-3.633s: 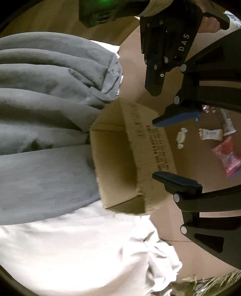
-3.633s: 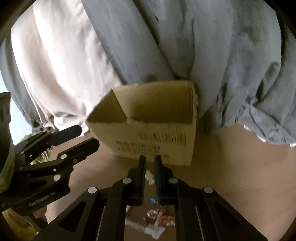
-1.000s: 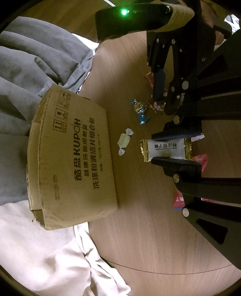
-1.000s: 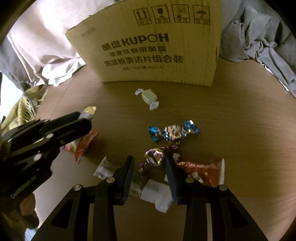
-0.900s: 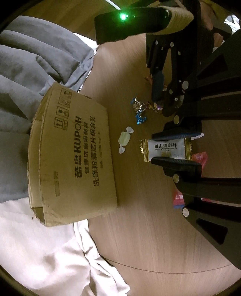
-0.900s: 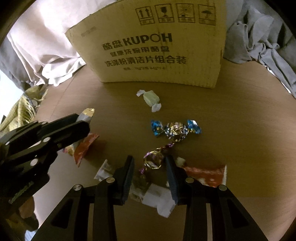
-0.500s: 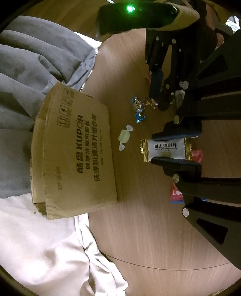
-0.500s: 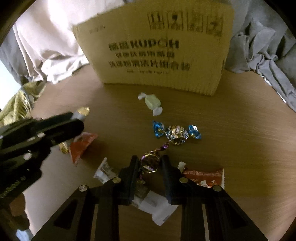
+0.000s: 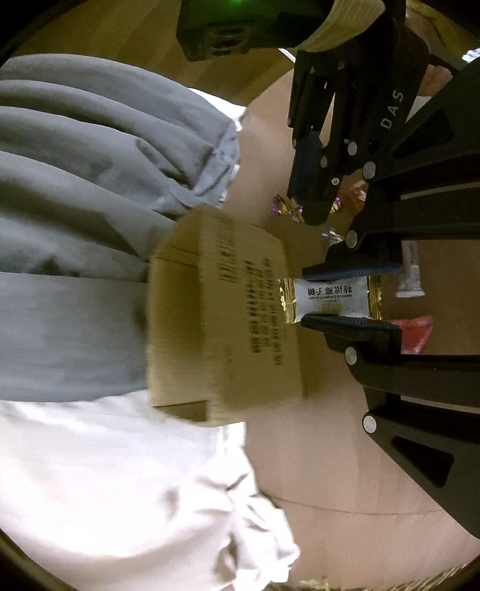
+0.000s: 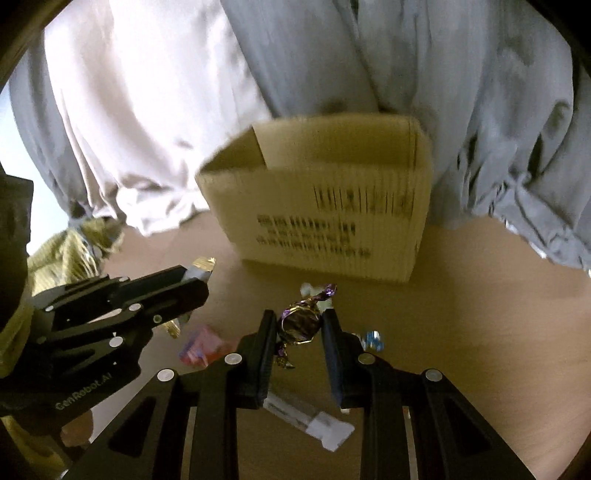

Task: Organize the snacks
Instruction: 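Carry both held candies over the box and open both tools to drop them, then withdraw both open tools from the box back over the table snacks, then close the right tool on the blue-silver candy while the left tool grasps the red-brown snack bar, then carry the blue-silver candy and red-brown bar into the box and open both tools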

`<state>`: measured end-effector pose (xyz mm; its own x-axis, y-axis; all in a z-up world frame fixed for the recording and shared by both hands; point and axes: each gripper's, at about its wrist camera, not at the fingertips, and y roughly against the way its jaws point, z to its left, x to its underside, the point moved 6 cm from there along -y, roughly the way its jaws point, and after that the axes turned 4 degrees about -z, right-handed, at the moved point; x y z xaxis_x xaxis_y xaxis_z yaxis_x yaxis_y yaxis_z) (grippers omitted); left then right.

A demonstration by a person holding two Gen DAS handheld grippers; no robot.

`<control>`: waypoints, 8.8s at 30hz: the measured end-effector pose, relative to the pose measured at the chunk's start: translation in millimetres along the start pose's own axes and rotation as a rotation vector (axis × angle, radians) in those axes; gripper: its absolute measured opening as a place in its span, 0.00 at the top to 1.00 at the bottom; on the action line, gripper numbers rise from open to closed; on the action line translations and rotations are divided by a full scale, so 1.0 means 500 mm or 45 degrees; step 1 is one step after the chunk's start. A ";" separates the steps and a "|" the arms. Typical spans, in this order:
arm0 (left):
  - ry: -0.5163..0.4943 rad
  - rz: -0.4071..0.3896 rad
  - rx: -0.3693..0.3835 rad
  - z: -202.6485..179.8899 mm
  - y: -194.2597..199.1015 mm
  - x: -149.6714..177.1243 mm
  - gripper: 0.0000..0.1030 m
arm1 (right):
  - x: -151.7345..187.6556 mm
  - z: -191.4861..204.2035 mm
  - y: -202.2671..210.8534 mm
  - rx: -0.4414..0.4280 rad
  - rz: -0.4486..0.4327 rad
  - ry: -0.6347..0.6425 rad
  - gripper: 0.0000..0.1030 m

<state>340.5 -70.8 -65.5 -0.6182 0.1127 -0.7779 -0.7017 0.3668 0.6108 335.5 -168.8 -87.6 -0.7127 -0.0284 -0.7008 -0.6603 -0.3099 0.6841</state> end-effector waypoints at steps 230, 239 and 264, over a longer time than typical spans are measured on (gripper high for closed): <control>-0.064 -0.244 -0.030 -0.011 0.042 -0.209 0.79 | -0.178 -0.033 0.118 0.114 -0.401 -0.035 0.73; -0.057 -0.266 -0.068 0.021 0.028 -0.253 0.79 | -0.236 -0.021 0.083 0.073 -0.396 -0.002 0.73; -0.019 -0.114 -0.128 0.100 -0.120 -0.299 0.56 | -0.318 -0.044 -0.081 0.108 -0.186 0.045 0.58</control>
<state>492.8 -63.3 6.6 -0.5467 0.0974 -0.8317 -0.7863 0.2818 0.5499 481.0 -172.7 -8.3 -0.6001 -0.0225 -0.7996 -0.7748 -0.2320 0.5881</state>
